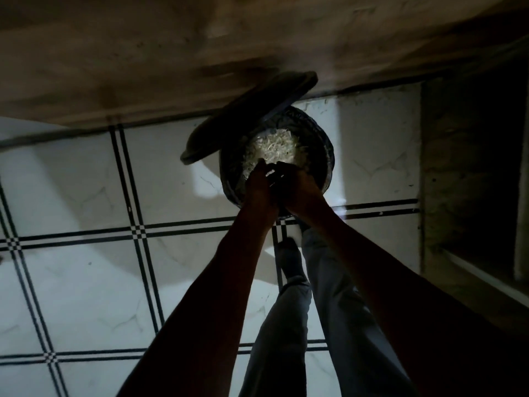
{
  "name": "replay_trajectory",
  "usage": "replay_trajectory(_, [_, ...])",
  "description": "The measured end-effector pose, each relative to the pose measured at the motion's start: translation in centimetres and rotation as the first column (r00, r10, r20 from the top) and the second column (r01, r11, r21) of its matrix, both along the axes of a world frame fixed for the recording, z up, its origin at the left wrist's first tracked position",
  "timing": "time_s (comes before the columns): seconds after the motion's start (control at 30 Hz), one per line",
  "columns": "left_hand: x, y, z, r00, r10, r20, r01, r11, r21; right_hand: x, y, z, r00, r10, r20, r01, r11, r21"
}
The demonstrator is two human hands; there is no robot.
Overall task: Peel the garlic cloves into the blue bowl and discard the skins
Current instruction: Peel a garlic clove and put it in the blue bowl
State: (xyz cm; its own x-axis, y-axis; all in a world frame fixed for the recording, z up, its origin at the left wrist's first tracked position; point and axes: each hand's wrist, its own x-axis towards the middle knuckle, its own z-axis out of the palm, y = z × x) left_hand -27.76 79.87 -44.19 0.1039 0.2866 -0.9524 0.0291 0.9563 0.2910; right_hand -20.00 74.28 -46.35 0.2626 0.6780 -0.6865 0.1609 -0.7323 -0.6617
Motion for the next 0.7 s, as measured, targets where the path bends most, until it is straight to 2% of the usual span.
replay_trajectory(0.03, [0.1, 0.0, 0.0, 0.999, 0.052, 0.006, -0.052, 0.998, 0.026, 0.1, -0.4, -0.4, 0.999, 0.031, -0.013, -0.031, 0.999, -0.028])
replay_trajectory(0.1, [-0.5, -0.3, -0.1, 0.992, 0.103, 0.077, -0.114, 0.981, 0.156, 0.8, -0.6, 0.2, 0.999, -0.052, 0.008, 0.053, 0.996, -0.070])
replay_trajectory(0.17, [-1.5, -0.7, -0.4, 0.985, 0.122, 0.125, -0.147, 0.966, 0.213, 1.8, -1.0, 1.1, 0.987, -0.159, -0.016, 0.158, 0.987, -0.022])
replay_trajectory(0.27, [-1.7, -1.7, 2.0, 0.997, 0.019, 0.078, -0.035, 0.977, 0.209, 2.8, -2.9, 3.9, 0.919, -0.357, -0.166, 0.365, 0.931, 0.020])
replay_trajectory(0.37, [-0.5, -3.3, 7.0, 0.991, -0.115, 0.070, 0.097, 0.970, 0.225, 4.3, -6.3, 8.3, 0.805, -0.541, -0.242, 0.577, 0.809, 0.113])
replay_trajectory(0.5, [2.3, -7.3, 15.9, 0.939, -0.334, 0.084, 0.295, 0.907, 0.301, 7.7, -11.7, 18.7, 0.658, -0.710, -0.250, 0.753, 0.625, 0.205])
replay_trajectory(0.63, [8.1, -12.8, 25.8, 0.820, -0.551, 0.158, 0.443, 0.784, 0.435, 12.3, -20.2, 30.5, 0.582, -0.793, -0.179, 0.784, 0.489, 0.381])
replay_trajectory(0.7, [11.6, -16.4, 30.7, 0.724, -0.659, 0.204, 0.492, 0.701, 0.517, 14.2, -25.7, 36.3, 0.484, -0.857, -0.175, 0.805, 0.358, 0.473])
